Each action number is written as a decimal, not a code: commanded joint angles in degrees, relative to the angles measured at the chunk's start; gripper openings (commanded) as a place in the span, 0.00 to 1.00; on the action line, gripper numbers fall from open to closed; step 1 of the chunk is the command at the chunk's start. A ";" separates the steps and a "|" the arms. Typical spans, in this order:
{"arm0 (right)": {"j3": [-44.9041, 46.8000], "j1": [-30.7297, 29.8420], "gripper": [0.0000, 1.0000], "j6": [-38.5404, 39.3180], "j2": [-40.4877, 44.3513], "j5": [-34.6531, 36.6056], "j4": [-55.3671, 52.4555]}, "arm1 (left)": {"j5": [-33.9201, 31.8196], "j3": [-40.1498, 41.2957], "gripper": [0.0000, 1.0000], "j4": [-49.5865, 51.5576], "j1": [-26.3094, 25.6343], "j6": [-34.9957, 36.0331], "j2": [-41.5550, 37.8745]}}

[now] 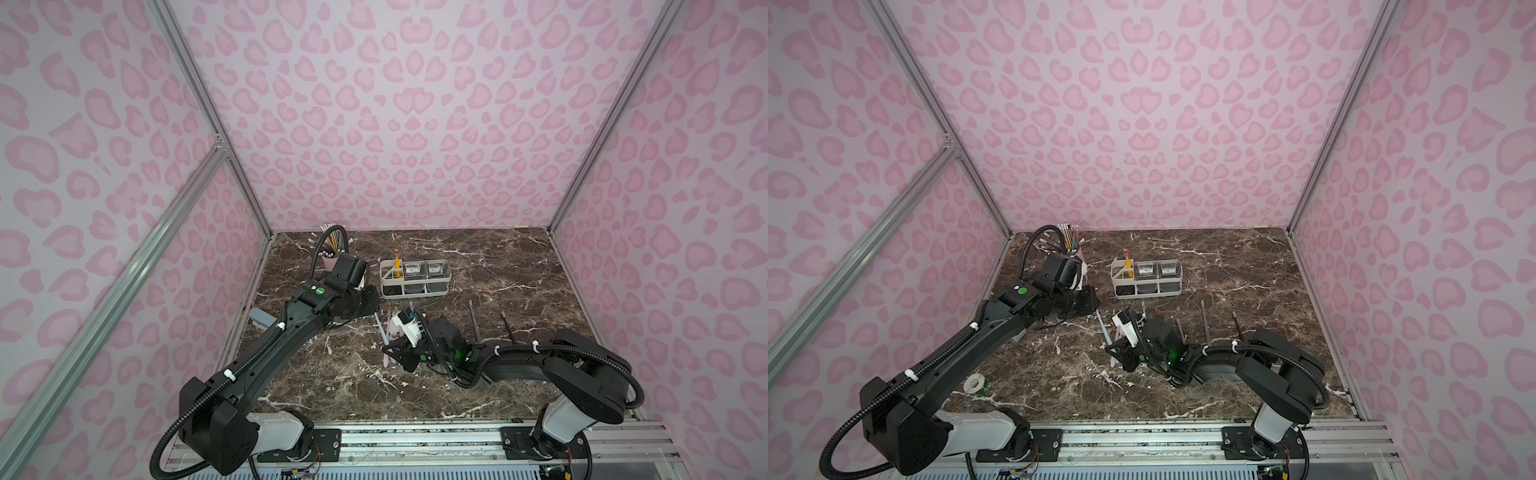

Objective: Place the toothbrush into the toothbrush holder
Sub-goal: Pick up the toothbrush from the center of the board.

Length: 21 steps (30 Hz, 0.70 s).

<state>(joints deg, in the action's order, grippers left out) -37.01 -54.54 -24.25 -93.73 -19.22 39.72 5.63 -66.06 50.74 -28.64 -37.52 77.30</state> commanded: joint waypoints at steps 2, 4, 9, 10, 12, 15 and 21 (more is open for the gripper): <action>-0.27 -0.04 0.00 -0.11 -0.02 -0.17 1.48 | -0.47 0.22 0.02 -1.35 0.14 0.93 -0.13; -0.28 -0.04 0.00 -0.13 0.18 0.09 1.32 | -0.52 0.32 0.02 -1.52 0.13 1.07 -0.13; 0.10 -0.06 0.26 0.44 1.89 1.64 0.39 | -0.04 0.85 0.02 -2.90 0.17 1.02 -0.48; 0.26 -0.04 0.32 0.76 2.51 2.03 0.07 | -0.05 0.91 0.02 -3.27 0.11 1.03 -0.56; 0.34 0.02 0.46 1.33 3.78 2.66 -0.86 | -0.34 0.76 0.03 -3.49 0.16 0.92 -0.57; 0.93 0.64 0.61 2.29 6.61 3.93 -2.13 | -0.61 0.20 0.03 -4.47 0.12 0.71 -0.57; 4.64 4.55 0.80 2.85 16.00 6.23 -4.35 | -3.35 -2.90 0.03 -7.78 0.17 1.19 -0.14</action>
<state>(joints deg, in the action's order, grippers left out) -33.39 -51.27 -22.44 -80.62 -14.70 36.05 4.45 -67.29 47.88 -28.60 -37.01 76.99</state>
